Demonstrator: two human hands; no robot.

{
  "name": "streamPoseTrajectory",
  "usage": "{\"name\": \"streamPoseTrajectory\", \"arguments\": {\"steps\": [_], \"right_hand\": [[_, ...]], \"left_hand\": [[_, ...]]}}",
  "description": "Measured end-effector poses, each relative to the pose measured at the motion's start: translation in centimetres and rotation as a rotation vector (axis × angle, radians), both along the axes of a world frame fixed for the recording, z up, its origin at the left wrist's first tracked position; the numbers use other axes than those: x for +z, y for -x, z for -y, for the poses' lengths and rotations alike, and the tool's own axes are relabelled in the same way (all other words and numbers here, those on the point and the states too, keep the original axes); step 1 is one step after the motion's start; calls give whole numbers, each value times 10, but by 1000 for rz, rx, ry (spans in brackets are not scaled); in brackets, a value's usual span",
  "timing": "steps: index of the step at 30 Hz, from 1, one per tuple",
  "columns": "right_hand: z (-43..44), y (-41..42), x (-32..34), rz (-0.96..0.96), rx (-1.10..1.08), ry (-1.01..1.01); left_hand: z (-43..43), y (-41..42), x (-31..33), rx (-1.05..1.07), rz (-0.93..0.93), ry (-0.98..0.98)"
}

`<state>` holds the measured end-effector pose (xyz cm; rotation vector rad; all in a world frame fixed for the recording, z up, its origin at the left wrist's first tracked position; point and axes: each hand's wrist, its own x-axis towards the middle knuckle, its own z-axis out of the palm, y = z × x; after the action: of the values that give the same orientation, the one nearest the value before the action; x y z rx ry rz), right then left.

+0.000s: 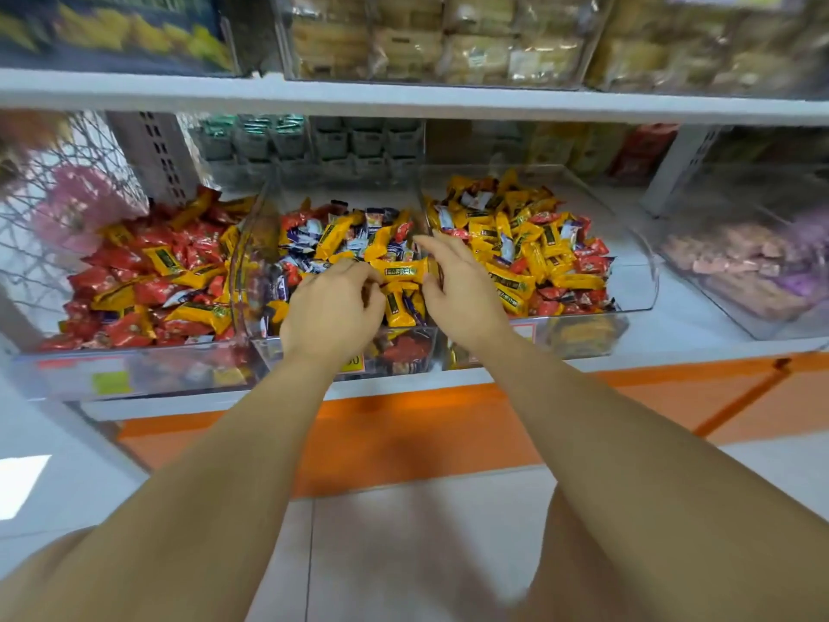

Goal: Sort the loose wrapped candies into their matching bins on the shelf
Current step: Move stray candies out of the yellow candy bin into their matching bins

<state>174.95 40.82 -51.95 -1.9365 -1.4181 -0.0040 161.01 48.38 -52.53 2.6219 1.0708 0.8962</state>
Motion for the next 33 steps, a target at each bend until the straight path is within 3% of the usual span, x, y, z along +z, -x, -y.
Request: {"name": "streamPoseTrajectory", "arguments": {"steps": [7,16,19,25,33], "right_hand": [[-1,-6,-1,-26,27,-11],[23,-24,40,-289,135,156],[33,-51,48,-137,0,166],[51,-80,42,42,-22,502],[44,-89,34,122,-2,507]], "left_hand": [[-3,-4,-1,-1,45,-22],[-10,0,8,-83,-7,186],[-13,-9,15,-66,8,228],[-14,-27,30,-110,39,276],[-9,-39,25,-165,-19,133]]}}
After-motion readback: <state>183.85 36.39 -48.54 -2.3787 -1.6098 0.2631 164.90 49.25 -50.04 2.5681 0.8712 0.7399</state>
